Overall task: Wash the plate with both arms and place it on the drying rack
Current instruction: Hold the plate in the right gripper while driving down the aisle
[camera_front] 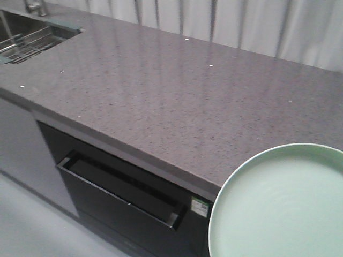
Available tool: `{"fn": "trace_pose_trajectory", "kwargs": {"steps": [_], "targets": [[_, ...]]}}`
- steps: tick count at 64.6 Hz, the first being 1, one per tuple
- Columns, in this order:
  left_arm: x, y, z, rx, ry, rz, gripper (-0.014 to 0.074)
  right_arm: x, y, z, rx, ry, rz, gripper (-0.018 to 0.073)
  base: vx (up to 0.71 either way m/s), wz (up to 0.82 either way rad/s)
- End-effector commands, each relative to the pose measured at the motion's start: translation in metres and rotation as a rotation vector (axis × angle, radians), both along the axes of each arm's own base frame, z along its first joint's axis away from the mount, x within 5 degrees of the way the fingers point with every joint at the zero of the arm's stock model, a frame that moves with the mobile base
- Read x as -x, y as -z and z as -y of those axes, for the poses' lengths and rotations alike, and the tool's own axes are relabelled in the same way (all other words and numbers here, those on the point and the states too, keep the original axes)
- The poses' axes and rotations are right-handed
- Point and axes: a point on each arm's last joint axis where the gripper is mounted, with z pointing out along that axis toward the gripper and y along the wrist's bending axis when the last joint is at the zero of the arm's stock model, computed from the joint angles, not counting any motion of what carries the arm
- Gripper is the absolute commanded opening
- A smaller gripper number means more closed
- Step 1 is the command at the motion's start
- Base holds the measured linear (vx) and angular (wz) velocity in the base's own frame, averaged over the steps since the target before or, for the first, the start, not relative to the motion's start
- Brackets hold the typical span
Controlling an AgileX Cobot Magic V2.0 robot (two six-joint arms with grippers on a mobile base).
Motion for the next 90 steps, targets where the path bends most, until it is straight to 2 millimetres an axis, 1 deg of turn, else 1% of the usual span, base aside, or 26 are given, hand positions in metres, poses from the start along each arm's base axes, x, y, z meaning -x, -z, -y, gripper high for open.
{"fn": "trace_pose_trajectory", "kwargs": {"steps": [1,40,90], "targets": [[0.0009,-0.0023,0.0009,0.007,0.01,0.071,-0.0006,-0.0028,-0.0129,-0.0001,-0.029,0.013,0.08,-0.0002,-0.15,0.82],[0.0009,-0.0023,0.0009,0.007,0.01,0.071,-0.0006,-0.0028,-0.0129,-0.0001,-0.029,0.013,0.08,-0.0002,-0.11,0.84],[0.0009,-0.0023,0.0009,0.007,0.01,0.071,-0.0006,-0.0028,-0.013,-0.0001,-0.029,0.01,0.081,-0.0002,-0.05,0.7]]}}
